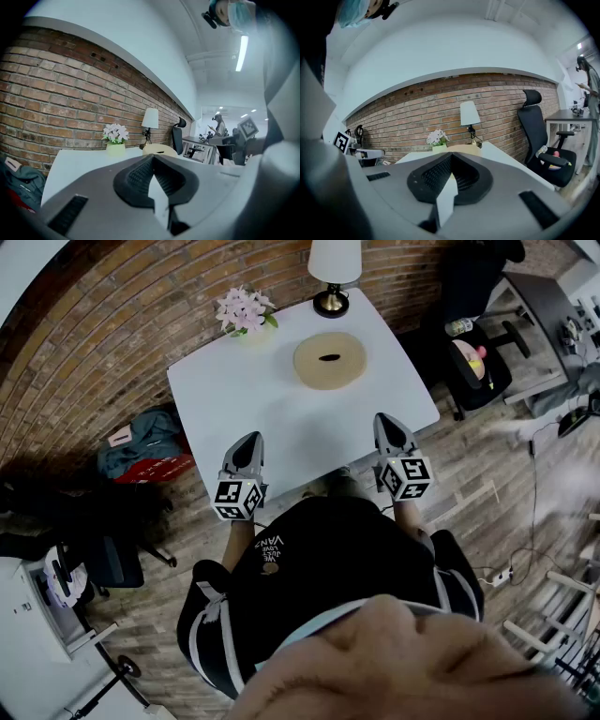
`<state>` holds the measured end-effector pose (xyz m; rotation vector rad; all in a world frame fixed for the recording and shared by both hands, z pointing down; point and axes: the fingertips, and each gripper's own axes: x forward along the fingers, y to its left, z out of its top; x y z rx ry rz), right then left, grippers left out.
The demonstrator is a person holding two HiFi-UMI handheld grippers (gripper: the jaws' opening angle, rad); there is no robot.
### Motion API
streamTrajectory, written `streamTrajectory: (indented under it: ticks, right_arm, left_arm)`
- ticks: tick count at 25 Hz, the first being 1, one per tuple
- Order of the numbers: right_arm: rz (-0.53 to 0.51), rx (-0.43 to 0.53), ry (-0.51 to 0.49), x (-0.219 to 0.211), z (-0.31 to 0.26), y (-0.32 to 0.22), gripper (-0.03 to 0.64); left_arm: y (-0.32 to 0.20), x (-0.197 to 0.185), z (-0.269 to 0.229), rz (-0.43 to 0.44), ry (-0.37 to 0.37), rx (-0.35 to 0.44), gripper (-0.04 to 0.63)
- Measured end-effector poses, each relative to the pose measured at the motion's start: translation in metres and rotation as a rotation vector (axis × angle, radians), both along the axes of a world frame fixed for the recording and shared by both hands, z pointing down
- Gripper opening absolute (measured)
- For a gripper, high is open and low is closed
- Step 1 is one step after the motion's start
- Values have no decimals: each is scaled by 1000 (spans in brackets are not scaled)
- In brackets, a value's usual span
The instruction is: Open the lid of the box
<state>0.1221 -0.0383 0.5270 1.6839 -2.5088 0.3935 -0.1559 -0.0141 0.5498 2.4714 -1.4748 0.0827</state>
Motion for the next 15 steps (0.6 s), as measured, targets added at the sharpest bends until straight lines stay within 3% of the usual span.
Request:
streamTrajectory:
  ticks: [15]
  right_arm:
    - [-150, 62, -3, -17, -11, -33, 5]
  left_arm:
    - [-20, 13, 17, 1, 13, -34, 9]
